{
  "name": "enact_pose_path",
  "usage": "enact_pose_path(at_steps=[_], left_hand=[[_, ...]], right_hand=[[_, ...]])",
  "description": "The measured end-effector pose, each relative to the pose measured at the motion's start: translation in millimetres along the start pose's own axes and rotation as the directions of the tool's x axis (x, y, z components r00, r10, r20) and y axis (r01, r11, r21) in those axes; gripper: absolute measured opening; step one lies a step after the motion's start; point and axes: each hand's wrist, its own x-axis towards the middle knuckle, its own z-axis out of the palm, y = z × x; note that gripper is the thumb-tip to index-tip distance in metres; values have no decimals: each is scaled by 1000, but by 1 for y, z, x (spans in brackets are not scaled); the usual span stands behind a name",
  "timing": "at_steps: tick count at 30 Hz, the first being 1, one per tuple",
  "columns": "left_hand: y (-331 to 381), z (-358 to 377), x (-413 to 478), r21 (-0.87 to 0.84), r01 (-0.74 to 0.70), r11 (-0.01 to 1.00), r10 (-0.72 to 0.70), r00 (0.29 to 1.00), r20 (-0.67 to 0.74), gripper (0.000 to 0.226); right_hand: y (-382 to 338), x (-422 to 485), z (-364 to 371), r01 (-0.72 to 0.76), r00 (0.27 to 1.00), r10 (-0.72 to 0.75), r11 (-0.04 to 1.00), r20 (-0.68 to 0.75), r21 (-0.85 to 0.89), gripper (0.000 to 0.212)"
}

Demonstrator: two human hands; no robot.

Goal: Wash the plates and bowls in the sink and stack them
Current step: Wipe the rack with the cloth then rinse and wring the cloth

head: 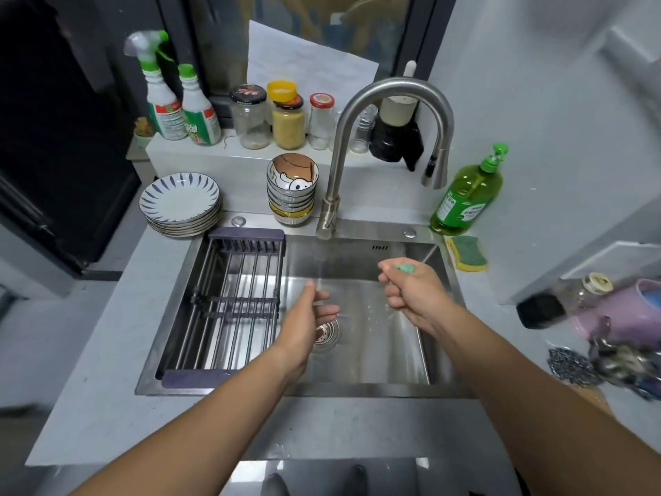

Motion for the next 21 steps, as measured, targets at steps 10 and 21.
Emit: enact_pose_path(at_steps=[10,21], left_hand=[[-11,20,10,35,28,999,-28,999,-19,52],[-15,50,22,133,38,990,-33,999,-37,49]], right_hand=[[13,22,-24,-44,999,44,951,-6,-306,48],[23,33,-35,-151,986,125,950,-112,-274,45]])
